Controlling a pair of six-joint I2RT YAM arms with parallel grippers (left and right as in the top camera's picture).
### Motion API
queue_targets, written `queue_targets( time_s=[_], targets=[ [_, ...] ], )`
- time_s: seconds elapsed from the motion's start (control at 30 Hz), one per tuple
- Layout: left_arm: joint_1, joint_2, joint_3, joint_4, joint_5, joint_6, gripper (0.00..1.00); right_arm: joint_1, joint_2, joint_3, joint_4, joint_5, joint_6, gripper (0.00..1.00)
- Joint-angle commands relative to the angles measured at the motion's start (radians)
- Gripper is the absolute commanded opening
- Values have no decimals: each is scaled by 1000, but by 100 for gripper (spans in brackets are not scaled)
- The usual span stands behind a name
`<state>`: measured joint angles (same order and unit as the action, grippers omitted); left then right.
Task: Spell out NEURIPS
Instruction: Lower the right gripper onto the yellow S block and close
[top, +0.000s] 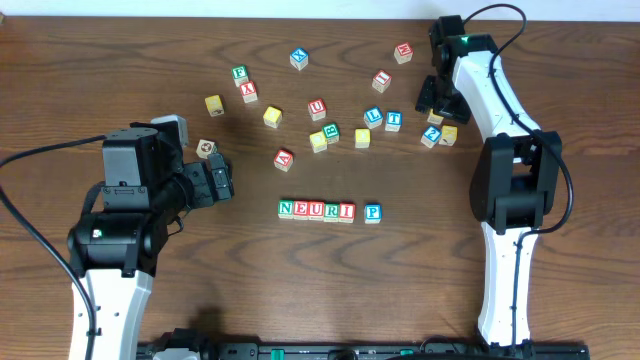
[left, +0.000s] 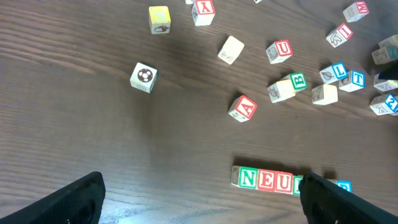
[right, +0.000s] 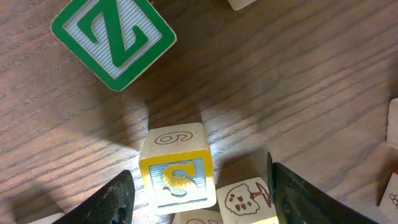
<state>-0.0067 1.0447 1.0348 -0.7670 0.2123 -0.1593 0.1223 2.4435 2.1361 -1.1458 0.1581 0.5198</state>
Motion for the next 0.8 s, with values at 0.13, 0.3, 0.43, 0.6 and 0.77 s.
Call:
queue_targets(
  time_s=[0.13, 0.3, 0.43, 0.6, 0.77],
  targets=[
    [6, 0, 28, -3, 12, 9, 98, 12, -2, -6, 11, 23, 26, 60],
    [6, 0, 28, -3, 12, 9, 98, 21, -2, -13, 24, 22, 26, 60],
    [6, 0, 28, -3, 12, 9, 98, 29, -2, -24, 37, 23, 26, 60],
    [6, 0, 28, -3, 12, 9, 98, 30, -2, -38, 52, 23, 26, 59],
    [6, 0, 28, -3, 12, 9, 98, 29, -2, -38, 57, 23, 26, 54]
  ],
)
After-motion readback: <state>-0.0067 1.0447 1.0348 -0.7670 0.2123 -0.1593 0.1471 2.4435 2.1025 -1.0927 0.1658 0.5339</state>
